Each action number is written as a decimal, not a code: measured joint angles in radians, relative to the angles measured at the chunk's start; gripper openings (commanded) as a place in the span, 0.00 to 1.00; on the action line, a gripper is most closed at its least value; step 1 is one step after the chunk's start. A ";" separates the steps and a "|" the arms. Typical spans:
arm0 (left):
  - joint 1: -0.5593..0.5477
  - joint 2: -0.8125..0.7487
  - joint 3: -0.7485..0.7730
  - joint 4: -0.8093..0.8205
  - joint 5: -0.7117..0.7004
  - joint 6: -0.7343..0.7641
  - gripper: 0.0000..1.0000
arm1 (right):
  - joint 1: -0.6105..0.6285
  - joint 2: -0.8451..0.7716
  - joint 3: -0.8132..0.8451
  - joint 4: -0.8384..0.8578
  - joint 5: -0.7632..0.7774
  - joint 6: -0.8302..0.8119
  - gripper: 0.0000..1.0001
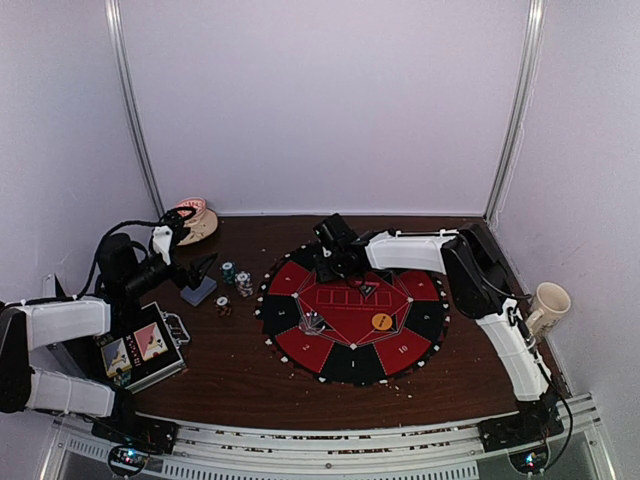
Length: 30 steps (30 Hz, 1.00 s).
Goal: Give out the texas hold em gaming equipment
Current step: Move the small blind button to position 5.
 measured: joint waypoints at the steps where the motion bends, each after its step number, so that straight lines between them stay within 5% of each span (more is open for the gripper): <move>1: 0.000 0.000 0.000 0.000 0.000 0.000 0.98 | -0.002 0.002 0.000 0.000 0.000 0.000 0.53; 11: 0.000 0.000 -0.001 0.000 0.000 0.000 0.98 | -0.003 0.035 0.039 -0.004 0.009 -0.003 0.57; 22: 0.000 0.000 -0.002 0.000 -0.001 0.000 0.98 | 0.000 0.050 0.068 -0.010 0.013 -0.019 0.99; 30: 0.000 0.000 -0.002 0.000 -0.002 0.002 0.98 | 0.000 -0.208 -0.188 -0.042 0.010 -0.049 1.00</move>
